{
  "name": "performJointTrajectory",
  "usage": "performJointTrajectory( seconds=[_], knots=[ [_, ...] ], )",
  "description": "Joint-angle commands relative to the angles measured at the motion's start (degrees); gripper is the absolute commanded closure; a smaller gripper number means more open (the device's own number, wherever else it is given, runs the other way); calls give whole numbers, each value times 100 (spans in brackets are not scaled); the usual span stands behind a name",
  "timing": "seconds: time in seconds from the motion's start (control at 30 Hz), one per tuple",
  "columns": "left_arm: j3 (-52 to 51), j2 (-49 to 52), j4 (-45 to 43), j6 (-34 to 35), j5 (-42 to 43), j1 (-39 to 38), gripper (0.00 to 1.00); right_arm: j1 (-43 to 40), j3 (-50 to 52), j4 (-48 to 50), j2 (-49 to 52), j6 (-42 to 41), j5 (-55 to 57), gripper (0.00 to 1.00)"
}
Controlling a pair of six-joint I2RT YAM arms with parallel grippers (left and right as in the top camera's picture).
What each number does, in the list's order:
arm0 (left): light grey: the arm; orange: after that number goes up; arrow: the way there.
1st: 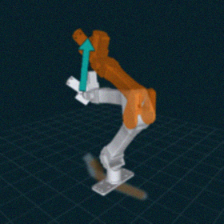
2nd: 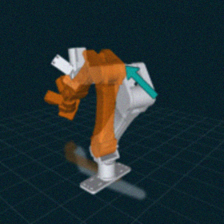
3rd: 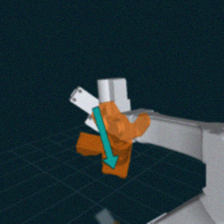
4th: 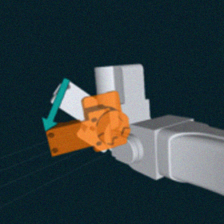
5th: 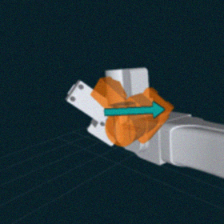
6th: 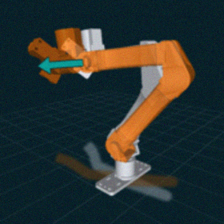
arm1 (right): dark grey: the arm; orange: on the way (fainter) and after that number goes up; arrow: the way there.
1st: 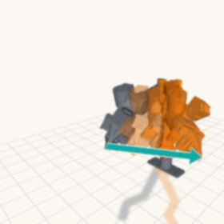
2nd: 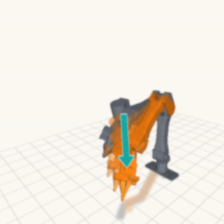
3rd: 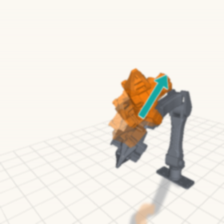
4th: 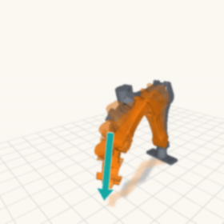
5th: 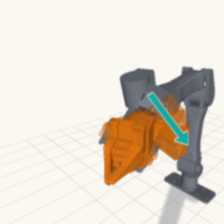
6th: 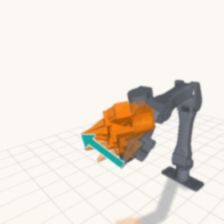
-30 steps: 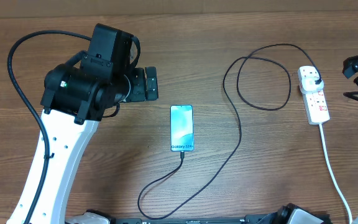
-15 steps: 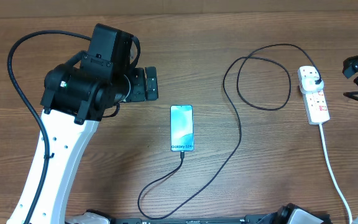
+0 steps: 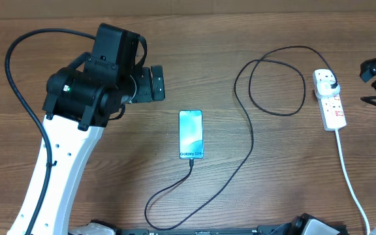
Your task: Plug charger to phone and switch on socket
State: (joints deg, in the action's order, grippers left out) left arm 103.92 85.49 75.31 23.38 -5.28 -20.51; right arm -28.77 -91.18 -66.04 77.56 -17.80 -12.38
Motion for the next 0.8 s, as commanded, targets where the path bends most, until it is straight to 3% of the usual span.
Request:
performJointTrajectory(
  seconds=[0.0,0.4,0.6,0.77],
  knots=[
    [33,-254,-280,-111,-330,24,1,22,-114,22,-9,-22,81,0],
    [-254,-514,-1425,-116,-588,2,0,22,-114,22,-9,-22,81,0],
    [-2236,-1453,-3237,-136,-695,-31,1,22,-114,22,-9,-22,81,0],
    [-3982,-2507,-4572,-732,-739,24,1,22,-114,22,-9,-22,81,0]
  ],
)
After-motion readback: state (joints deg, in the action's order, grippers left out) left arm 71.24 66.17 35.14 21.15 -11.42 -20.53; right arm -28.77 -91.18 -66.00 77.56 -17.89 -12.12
